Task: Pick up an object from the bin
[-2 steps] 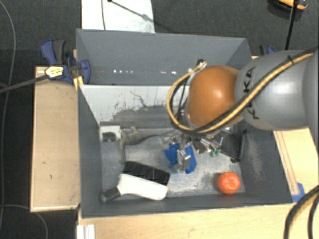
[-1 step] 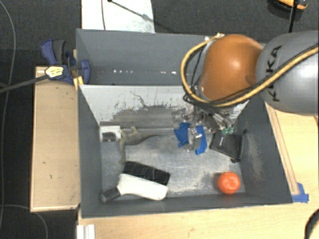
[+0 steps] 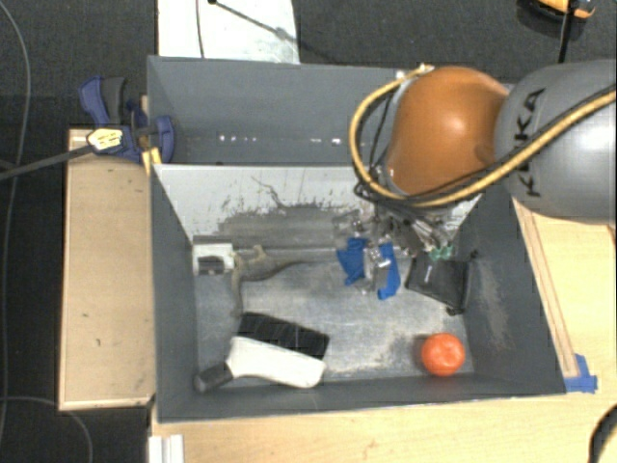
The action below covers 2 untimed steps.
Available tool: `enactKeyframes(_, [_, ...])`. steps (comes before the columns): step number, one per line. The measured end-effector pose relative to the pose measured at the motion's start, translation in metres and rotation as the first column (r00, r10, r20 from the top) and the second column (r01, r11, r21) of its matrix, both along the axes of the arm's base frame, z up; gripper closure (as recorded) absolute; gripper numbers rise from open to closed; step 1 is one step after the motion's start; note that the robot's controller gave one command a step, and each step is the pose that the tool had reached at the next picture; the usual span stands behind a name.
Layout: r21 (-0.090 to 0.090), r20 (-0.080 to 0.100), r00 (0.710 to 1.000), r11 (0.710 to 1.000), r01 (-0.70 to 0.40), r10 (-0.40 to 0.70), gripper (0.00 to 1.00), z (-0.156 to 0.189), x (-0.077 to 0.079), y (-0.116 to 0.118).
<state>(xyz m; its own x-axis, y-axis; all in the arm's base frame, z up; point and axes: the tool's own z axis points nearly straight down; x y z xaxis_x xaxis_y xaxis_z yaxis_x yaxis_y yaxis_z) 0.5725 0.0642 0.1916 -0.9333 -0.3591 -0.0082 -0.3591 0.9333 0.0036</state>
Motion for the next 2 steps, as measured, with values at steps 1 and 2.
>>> enactKeyframes(1, [-0.001, 0.001, 0.999, 0.999, -0.039, 0.039, 1.0, 0.007, 0.006, 0.01])
enactKeyframes(2, [-0.001, -0.005, 0.999, 0.999, -0.053, 0.053, 1.0, 0.051, 0.003, 0.023])
